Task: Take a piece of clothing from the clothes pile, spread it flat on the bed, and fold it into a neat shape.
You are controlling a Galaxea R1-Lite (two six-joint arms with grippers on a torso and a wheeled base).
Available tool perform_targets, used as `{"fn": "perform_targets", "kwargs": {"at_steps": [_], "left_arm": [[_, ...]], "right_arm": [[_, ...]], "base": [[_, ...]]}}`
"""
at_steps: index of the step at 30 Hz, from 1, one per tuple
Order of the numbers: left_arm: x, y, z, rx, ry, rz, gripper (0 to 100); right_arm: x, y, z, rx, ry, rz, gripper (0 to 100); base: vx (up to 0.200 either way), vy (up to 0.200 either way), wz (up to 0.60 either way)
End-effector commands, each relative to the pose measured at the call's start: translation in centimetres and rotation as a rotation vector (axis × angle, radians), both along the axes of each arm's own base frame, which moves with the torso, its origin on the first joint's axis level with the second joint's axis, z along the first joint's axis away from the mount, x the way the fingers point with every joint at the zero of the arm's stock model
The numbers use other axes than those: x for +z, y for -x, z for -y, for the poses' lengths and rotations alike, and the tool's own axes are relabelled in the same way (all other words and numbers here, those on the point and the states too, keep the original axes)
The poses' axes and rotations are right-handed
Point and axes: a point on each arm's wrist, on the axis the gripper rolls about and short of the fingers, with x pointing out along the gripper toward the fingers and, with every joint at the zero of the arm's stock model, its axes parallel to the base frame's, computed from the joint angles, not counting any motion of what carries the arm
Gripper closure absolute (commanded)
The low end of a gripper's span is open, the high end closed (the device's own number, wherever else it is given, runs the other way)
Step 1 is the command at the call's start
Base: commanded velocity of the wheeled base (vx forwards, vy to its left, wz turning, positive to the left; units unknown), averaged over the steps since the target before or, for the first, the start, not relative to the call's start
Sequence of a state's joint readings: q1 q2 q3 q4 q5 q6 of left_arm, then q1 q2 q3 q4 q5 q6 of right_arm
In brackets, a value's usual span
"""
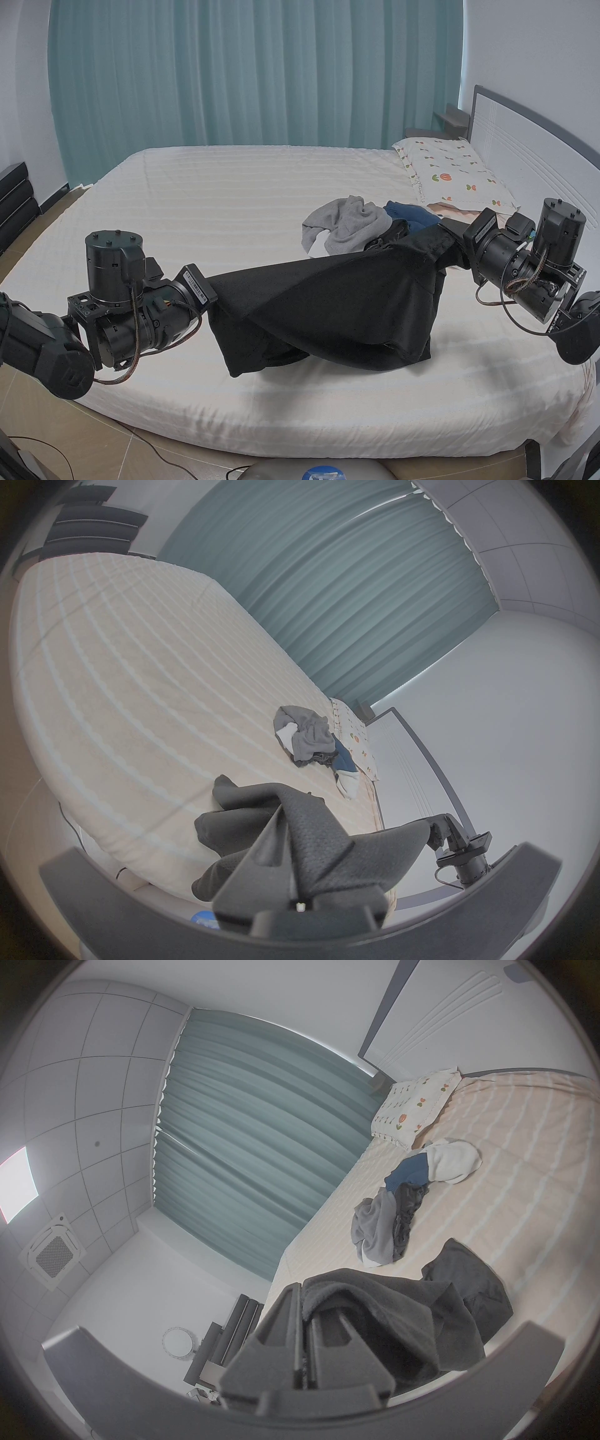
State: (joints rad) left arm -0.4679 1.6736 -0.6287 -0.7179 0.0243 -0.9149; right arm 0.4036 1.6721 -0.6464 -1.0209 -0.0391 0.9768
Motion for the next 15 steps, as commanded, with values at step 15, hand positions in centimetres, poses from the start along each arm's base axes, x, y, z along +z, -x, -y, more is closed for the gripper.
{"fn": "perform_targets", "kwargs": {"at_steps": [15], "left_arm": [[0.48,0.23,-0.21,0.003,0.007,0.016,100]], "right_arm": [[0.02,0.22,0.02,0.016,-0.017,0.019,100]], "base": [[0.0,0.2,0.0]]}}
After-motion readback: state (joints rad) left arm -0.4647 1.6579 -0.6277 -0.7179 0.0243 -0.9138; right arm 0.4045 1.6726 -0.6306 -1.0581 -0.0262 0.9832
